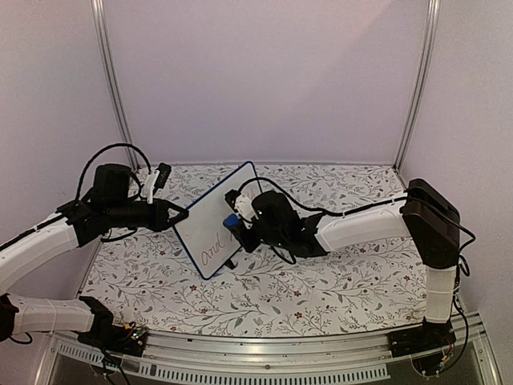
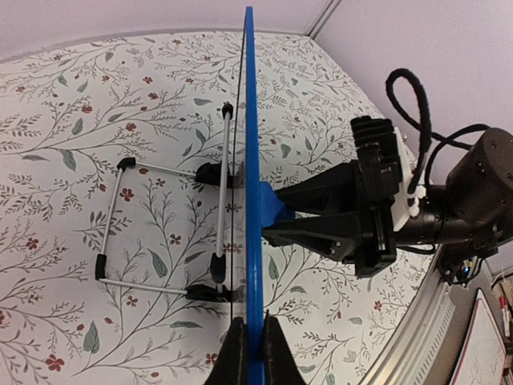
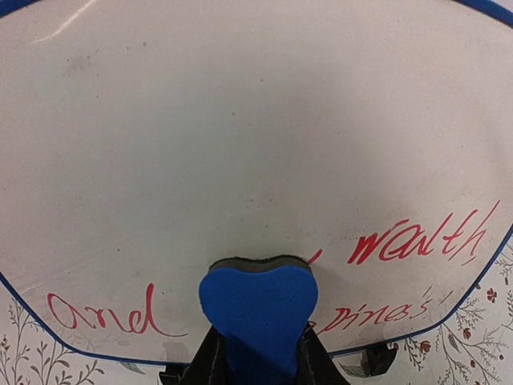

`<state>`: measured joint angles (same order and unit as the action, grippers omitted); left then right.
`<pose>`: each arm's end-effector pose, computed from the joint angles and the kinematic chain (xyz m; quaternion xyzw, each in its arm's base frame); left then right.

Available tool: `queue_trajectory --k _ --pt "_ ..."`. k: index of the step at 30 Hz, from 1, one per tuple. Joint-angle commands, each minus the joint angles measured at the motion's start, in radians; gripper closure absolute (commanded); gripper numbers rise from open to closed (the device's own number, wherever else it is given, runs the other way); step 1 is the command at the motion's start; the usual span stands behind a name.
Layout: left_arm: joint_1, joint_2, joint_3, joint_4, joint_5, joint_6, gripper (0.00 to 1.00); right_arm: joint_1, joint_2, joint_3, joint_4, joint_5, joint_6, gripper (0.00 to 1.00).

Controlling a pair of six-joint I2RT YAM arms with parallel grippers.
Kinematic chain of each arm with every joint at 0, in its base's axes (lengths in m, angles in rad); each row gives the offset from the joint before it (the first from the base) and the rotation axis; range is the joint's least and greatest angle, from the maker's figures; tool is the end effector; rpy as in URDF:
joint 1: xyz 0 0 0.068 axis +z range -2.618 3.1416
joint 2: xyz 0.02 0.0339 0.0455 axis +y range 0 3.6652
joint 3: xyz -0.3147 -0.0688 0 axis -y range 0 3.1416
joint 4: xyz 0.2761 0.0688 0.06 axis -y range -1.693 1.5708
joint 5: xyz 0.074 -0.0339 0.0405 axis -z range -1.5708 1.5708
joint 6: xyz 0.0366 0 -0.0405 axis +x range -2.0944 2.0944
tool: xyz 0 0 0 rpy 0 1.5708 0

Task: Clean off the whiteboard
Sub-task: Erase the center of the board.

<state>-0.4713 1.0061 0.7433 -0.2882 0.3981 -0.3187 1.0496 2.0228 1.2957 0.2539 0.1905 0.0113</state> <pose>0.1945 -0.1151 0.3092 0.1614 0.8457 -0.3434 0.3752 0.2557 0.4314 0.2078 -0.3783 0.7620 0.1927 0.4890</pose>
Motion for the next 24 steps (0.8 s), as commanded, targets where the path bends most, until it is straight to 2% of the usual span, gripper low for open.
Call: queue_trajectory --k 1,7,16,20,24 --pt "-0.016 -0.012 0.000 0.035 0.071 0.004 1.00 -0.010 -0.012 0.096 0.029 -0.013 -0.043 0.84" --pt "-0.018 -0.015 0.001 0.035 0.071 0.003 1.00 -0.020 0.004 0.122 0.012 -0.020 -0.052 0.84" --pt "-0.016 -0.013 0.001 0.038 0.071 0.003 1.00 -0.020 0.027 0.013 0.033 -0.057 0.035 0.85" --pt "-0.015 -0.007 0.002 0.038 0.075 0.004 0.89 -0.020 -0.012 -0.002 0.033 -0.042 0.033 0.85" --pt "-0.016 -0.006 0.002 0.038 0.074 0.004 0.84 -0.020 -0.050 -0.004 0.033 -0.031 0.022 0.85"
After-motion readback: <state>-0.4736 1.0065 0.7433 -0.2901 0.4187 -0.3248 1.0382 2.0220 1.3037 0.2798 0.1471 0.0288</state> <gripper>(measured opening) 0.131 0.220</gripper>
